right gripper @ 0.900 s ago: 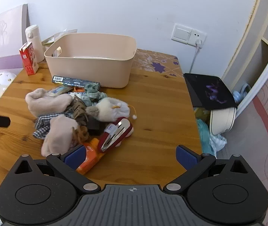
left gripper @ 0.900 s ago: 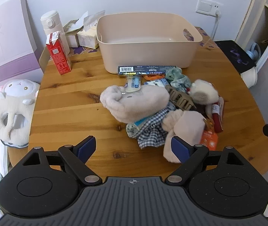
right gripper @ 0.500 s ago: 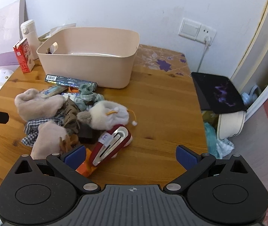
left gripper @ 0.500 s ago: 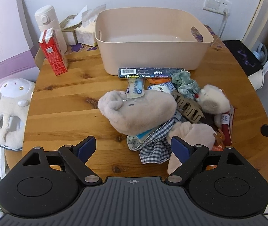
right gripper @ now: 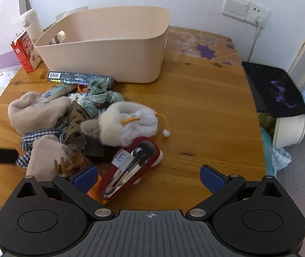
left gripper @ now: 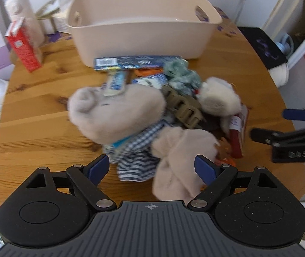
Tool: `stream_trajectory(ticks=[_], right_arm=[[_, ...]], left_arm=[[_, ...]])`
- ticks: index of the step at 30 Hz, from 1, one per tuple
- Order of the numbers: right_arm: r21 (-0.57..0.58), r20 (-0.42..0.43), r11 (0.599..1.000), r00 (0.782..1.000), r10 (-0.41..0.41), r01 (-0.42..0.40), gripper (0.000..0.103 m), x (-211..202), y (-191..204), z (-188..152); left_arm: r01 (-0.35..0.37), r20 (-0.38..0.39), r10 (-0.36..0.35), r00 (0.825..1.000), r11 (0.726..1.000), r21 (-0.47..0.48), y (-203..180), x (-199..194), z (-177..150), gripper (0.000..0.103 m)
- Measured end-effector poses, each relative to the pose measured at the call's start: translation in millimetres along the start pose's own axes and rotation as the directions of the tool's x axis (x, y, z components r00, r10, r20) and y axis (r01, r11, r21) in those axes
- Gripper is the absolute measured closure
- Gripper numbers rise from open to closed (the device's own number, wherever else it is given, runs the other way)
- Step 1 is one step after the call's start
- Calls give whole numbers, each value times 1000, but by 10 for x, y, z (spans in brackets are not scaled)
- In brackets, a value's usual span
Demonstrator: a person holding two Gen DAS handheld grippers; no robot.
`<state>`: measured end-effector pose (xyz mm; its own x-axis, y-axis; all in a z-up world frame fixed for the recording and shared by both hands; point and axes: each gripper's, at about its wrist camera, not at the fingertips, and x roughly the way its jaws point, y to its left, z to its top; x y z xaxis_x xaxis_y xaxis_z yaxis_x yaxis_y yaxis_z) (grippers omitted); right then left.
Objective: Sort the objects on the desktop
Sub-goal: 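Grasp the beige fuzzy sock with the left tool while the right tool grasps the red-white plush, then carry both items into the beige basket and open both tools to release them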
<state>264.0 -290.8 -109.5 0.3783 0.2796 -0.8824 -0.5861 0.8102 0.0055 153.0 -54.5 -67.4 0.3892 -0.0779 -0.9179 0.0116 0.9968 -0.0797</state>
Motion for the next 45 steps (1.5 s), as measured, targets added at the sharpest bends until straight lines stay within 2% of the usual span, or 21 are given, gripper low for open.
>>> stream_trajectory(ticks=[5,9,14,16,20,24,26,28,34,45], right_arm=[[33,-42,999,998,36,-34,12,200,-33,39],[68,-85,996,994,68,-62,14,360,-57,35],[69,-133,994,987,88,-79,16,522,-16,15],[74,-143,994,986,87,-77,19,561,-13,20],[68,-175,994,980,94,-83,38,636,-5,31],[63,-183,994,978,101,-91,45,676,14,29],[75,-188,993,977,102,-90,58,697,11,20],[81,-183,992,977,106,-93,65,691,9,8],[123,-177,990,980,93,-71,68,626,31,-47],[233,-106,972,994,-17,42,68,247,69,-148]], left_arm=[[25,-34,-25,999,1000,-6,-95,146,50,14],[37,-71,-38,997,999,-14,-127,282,66,16],[66,-108,-65,992,998,-3,-170,406,62,28],[71,-120,-70,990,997,5,-190,465,56,36],[97,-133,-93,987,995,26,-226,536,45,50],[111,-127,-101,987,991,70,-275,579,38,62],[118,-121,-107,987,989,86,-279,587,39,68],[125,-115,-113,987,986,107,-279,583,32,76],[155,-111,-140,984,977,145,-207,557,43,85],[254,-90,-240,967,945,205,-19,334,69,86]])
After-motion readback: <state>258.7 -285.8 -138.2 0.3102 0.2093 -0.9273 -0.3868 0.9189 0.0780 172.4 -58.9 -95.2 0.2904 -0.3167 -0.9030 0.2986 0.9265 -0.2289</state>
